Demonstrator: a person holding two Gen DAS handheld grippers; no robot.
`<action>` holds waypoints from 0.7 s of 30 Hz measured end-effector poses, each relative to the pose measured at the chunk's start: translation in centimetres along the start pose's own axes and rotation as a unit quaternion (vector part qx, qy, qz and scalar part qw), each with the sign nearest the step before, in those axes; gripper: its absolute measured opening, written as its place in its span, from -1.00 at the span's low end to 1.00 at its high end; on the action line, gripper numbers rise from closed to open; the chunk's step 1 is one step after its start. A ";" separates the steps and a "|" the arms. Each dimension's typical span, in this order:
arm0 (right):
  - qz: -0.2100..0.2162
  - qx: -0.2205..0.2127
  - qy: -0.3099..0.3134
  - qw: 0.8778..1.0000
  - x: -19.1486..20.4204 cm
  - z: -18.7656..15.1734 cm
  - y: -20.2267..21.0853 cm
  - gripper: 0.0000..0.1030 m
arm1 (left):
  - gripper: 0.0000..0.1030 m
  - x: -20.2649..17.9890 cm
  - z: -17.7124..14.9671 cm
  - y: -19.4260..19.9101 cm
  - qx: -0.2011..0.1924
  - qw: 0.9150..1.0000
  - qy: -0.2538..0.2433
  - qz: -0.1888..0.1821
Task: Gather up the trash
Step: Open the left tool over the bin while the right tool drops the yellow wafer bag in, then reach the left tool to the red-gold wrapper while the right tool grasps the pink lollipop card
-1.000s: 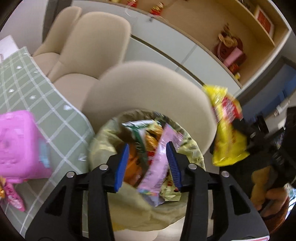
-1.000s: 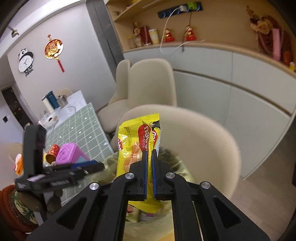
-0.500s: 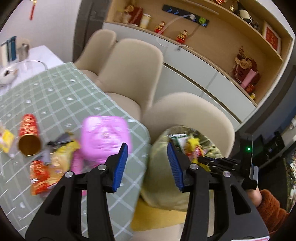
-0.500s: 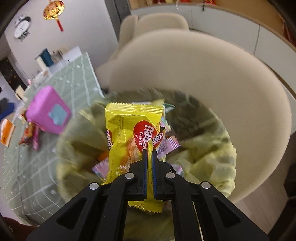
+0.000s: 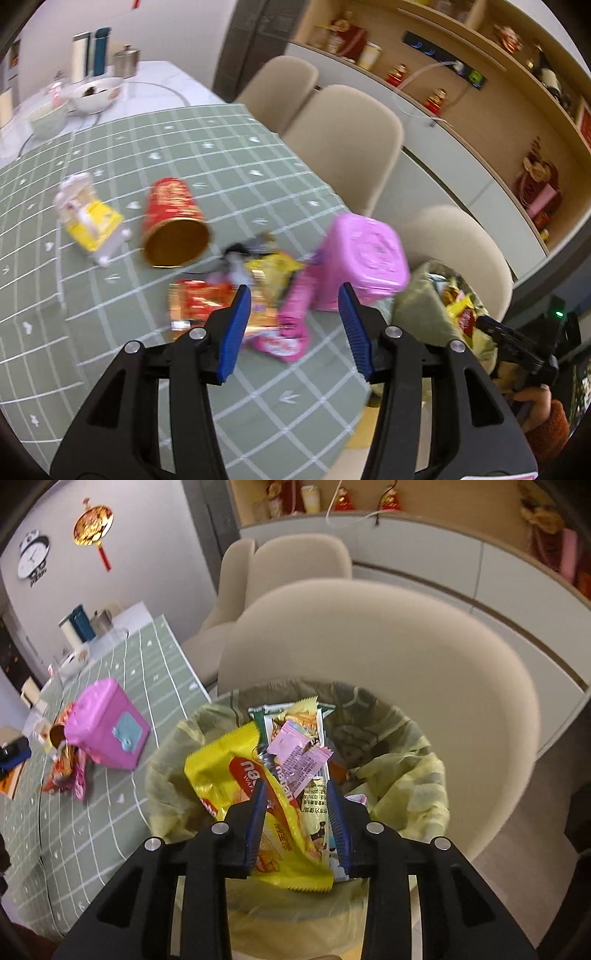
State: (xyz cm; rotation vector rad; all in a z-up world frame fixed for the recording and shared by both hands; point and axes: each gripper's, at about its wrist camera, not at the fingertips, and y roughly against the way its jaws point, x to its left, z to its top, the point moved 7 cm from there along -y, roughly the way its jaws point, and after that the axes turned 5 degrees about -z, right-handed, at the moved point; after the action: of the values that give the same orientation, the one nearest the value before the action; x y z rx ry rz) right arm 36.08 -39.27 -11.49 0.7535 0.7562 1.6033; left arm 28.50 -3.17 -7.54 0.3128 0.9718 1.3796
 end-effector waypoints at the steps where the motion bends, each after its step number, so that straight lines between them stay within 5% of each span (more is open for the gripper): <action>1: -0.005 -0.009 -0.006 1.000 0.1 0.0 0.8 -0.38 | -0.09 0.8 0.1 0.3 -0.003 1.000 0.003 0.004; 12: 0.044 -0.093 -0.015 0.995 8.1 1.5 7.3 -0.24 | 0.01 10.4 1.9 0.7 -0.007 0.999 0.042 0.016; 21: 0.080 -0.089 0.012 0.993 16.0 -1.5 6.6 -0.08 | 0.01 10.4 5.2 -1.5 -0.004 0.999 0.024 -0.025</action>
State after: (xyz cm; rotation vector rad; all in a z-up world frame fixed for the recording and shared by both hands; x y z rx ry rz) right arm 28.80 -24.46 -5.94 0.6805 0.5708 1.8012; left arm 32.21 7.73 -9.61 0.2491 1.0073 1.3510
